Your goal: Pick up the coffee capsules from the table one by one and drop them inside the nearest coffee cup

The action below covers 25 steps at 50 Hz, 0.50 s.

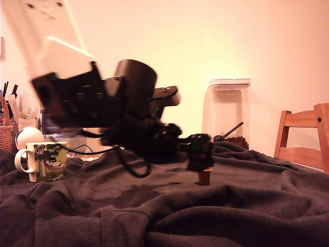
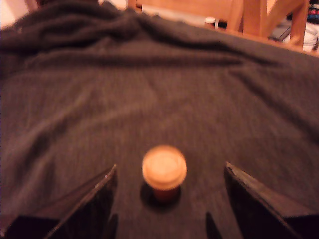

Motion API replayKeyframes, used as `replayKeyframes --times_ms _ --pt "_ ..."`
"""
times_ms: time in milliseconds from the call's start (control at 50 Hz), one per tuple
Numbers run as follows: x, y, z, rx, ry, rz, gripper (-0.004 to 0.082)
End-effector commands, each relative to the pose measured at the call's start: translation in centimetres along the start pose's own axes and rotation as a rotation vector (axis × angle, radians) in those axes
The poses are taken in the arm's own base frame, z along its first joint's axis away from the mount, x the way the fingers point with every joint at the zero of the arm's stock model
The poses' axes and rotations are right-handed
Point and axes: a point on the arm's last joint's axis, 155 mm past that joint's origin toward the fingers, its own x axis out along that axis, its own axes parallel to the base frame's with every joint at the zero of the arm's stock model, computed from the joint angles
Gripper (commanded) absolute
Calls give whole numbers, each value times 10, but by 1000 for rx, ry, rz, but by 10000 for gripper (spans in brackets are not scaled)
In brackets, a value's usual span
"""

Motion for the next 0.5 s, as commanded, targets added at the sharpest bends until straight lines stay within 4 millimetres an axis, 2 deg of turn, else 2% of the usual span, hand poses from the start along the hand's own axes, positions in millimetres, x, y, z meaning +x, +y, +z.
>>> replayKeyframes --times_ms 0,480 --pt "8 -2 -20 -8 47 -8 607" --pt "29 -7 -38 -28 176 -41 607"
